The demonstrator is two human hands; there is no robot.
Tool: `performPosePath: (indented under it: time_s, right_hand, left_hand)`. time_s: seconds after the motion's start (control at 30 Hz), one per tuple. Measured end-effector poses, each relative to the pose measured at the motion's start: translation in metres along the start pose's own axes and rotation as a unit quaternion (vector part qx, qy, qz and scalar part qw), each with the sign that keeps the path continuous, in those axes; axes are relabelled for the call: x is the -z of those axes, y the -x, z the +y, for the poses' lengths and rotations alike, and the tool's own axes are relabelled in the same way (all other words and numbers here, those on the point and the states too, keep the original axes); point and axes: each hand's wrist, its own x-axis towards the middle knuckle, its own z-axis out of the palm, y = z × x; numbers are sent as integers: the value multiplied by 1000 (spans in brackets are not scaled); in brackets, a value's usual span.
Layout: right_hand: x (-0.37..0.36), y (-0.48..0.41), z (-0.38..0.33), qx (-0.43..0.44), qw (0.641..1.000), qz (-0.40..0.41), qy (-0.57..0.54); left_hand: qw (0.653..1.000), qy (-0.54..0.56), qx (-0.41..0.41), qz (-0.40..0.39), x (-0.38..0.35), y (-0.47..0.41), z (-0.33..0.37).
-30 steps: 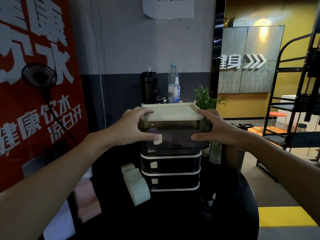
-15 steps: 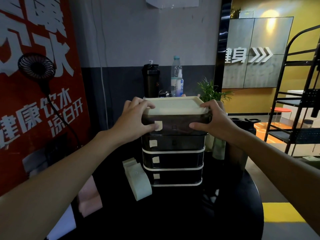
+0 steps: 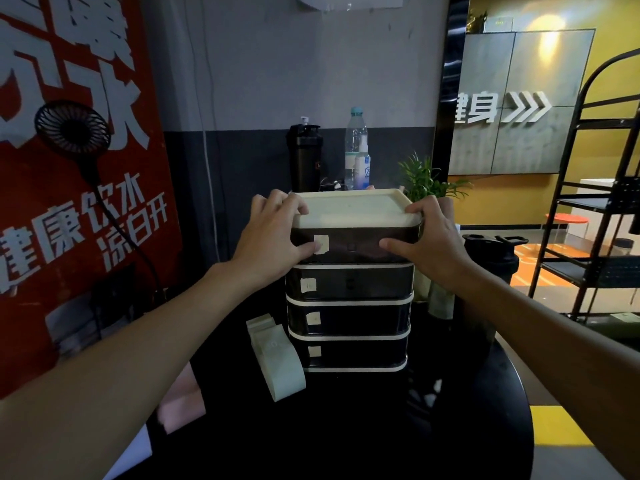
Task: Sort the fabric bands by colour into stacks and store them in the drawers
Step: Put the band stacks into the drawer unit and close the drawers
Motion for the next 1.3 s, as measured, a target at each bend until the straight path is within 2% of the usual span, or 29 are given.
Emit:
performPosePath:
  time_s: [0.1, 0.2, 0.37, 0.53, 0.7, 0.83, 0.97, 1.13, 1.3]
  right_hand:
    - [-1, 1, 1, -5, 1000, -3, -8]
    - [0, 7, -1, -1, 1000, -1, 29]
    - [-1, 36, -21, 78, 995, 24, 49]
    - [-33, 79, -55, 128, 986, -81, -63]
    - [-85, 127, -96, 136, 961, -188, -148]
    - [-129, 160, -120, 126, 947, -230, -187]
    - [-175, 183, -122, 103, 939, -289, -158]
    - [-209, 210, -109, 140, 923, -350, -77]
    - [-218, 220, -104, 164, 910, -381, -18]
  left_hand:
    - [1000, -5, -5, -9, 0, 1, 1]
    - [999, 33, -12, -19, 5, 8, -1]
    - [995, 82, -5, -63, 28, 33, -23]
    - [983, 48, 41, -172, 65, 72, -62]
    - [965, 39, 107, -237, 93, 112, -102]
    - [953, 31, 143, -265, 102, 140, -130]
    - [943, -4, 152, -296, 96, 156, -149]
    - [917, -57, 170, -356, 72, 162, -180]
    - [919, -34, 146, -364, 49, 162, -193]
